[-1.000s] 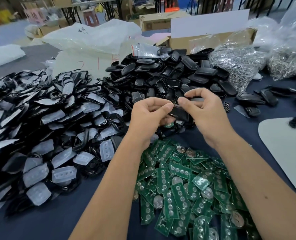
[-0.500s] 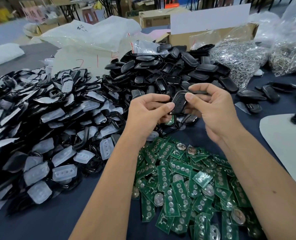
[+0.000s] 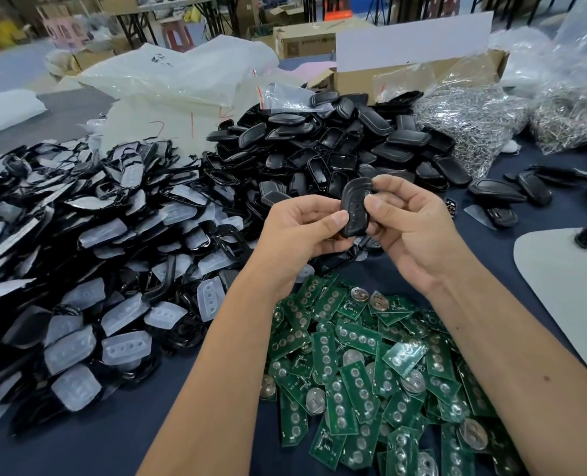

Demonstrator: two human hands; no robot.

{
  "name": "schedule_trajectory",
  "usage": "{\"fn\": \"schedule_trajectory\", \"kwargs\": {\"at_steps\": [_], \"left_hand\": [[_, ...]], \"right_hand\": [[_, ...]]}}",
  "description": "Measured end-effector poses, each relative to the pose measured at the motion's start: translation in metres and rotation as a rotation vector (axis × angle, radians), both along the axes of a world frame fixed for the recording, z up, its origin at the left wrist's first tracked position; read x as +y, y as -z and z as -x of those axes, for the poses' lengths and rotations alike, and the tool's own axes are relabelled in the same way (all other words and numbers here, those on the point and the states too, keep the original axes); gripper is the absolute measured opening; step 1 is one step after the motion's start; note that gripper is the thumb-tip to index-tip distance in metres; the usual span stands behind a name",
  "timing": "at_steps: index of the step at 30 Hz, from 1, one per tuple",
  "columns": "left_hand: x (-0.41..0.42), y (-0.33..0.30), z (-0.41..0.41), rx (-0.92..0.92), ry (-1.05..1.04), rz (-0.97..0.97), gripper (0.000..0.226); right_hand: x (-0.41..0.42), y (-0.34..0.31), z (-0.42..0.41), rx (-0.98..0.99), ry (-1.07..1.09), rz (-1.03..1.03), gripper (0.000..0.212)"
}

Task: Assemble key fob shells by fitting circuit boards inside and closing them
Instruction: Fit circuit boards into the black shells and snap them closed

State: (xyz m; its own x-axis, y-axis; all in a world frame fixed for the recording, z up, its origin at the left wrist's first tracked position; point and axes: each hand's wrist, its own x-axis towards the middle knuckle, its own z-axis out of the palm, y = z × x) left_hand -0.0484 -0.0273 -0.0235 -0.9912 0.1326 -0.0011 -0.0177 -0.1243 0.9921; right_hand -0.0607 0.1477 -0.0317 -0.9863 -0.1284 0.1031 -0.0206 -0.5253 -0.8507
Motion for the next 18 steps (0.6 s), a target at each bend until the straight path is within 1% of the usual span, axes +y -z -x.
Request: {"fn": "schedule_trajectory", "kwargs": {"at_steps": [5,11,15,18], "left_hand": [[0.0020,0.0013,0.0024,-0.023,-0.048,0.054,0.008],[0.0011,0.0017,0.0043,-0.039,-0.061,0.063,0.010],[0.0020,0.0029,0.0045,-0.032,-0.059,0.043,0.010],[0.0053,0.0046,0.0044,0.006,-0.113,0.066,0.010]], "right_hand": [[-0.0049,0.0018,-0.0004,0.004,0.088,-0.060,0.029],[-0.0061,0.0039,-0.0003,0.101,0.112,-0.151,0.035],[-0.0035,0.0013,0.0007,0.151,0.098,-0.190,0.033],[-0.0055,0.0011,0.0007,0.167,0.170,-0.271,0.030]]}}
